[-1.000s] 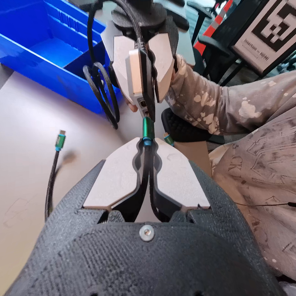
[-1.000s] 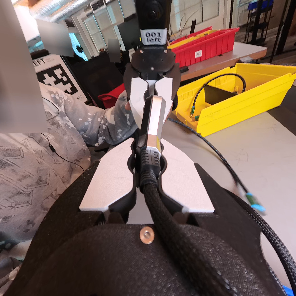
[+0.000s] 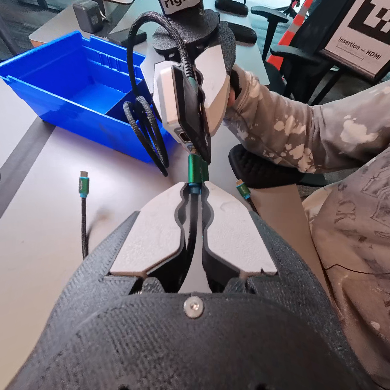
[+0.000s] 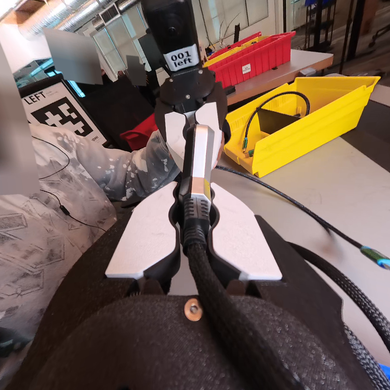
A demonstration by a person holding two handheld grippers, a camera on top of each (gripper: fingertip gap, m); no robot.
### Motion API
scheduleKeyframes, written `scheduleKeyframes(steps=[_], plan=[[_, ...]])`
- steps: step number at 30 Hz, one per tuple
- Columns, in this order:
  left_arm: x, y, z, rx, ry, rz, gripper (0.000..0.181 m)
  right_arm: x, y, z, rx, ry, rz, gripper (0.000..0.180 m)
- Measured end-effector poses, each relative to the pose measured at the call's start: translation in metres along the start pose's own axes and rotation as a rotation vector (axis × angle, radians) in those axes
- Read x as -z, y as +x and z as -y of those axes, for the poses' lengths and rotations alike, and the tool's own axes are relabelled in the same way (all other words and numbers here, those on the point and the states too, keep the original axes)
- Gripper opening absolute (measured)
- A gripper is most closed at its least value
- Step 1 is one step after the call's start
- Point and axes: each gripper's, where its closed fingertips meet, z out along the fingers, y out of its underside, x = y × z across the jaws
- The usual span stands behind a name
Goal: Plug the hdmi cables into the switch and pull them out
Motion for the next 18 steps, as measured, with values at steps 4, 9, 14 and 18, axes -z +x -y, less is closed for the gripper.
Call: scheduleKeyframes(steps=[4,9,14,18], plan=[[-0.006,0.001,-0.009,0.0,-0.034,-0.034,0.011,-0.002,0.0,-0.009,-0.005,-0.056,-0.018,0.023],[-0.009,0.003,-0.007,0.039,-0.011,-0.076,0.011,-0.004,0.002,-0.013,-0.023,-0.079,-0.015,0.023],[-0.014,0.005,-0.014,0.035,-0.046,-0.097,0.011,-0.008,0.005,-0.017,-0.047,-0.079,0.006,0.023],[-0.018,0.001,-0.01,0.07,0.026,-0.138,0.012,-0.019,0.008,-0.022,-0.042,-0.104,0.003,0.023]])
